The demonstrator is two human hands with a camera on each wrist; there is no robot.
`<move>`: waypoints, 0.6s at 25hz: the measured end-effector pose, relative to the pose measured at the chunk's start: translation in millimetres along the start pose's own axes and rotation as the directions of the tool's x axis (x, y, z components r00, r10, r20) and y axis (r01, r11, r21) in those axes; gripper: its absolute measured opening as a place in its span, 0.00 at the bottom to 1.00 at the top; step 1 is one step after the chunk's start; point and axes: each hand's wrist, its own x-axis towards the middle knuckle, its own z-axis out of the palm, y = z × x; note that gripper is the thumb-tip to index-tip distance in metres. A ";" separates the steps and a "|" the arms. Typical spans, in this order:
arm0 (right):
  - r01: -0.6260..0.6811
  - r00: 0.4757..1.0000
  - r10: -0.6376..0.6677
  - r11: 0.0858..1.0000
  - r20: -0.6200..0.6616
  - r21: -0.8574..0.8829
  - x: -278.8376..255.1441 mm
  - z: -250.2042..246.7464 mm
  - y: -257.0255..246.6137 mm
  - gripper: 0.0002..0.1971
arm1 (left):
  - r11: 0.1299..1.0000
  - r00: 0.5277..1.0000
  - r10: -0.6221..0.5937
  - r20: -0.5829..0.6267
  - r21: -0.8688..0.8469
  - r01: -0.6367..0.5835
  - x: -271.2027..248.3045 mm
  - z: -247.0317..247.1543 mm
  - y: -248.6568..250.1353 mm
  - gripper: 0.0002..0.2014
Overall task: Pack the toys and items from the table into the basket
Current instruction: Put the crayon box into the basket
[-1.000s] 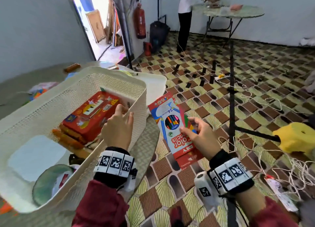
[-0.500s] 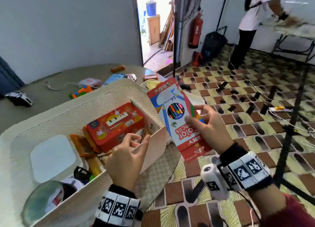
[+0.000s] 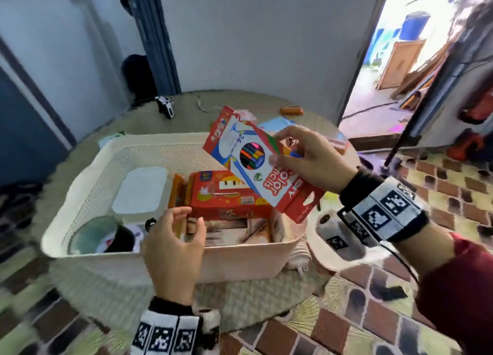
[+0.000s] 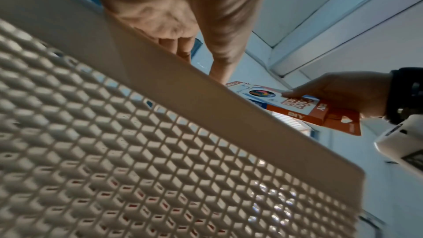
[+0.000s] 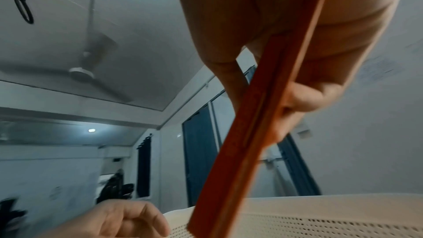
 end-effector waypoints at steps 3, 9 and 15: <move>0.110 0.977 -0.097 0.992 0.187 -0.058 33.3 5.2 -4.1 0.11 | 0.997 0.988 -0.018 -0.155 0.073 0.030 -3.6 -7.1 -17.2 0.17; 0.335 0.841 -0.172 0.910 0.514 -0.244 91.0 64.8 -24.3 0.20 | 0.954 0.904 -0.253 -0.344 0.065 0.292 -6.6 -29.1 -33.6 0.28; 0.450 0.657 -0.027 0.815 0.753 -0.364 119.8 149.9 10.0 0.19 | 0.871 0.846 -0.478 -0.235 -0.249 0.423 -6.3 -29.5 -47.6 0.44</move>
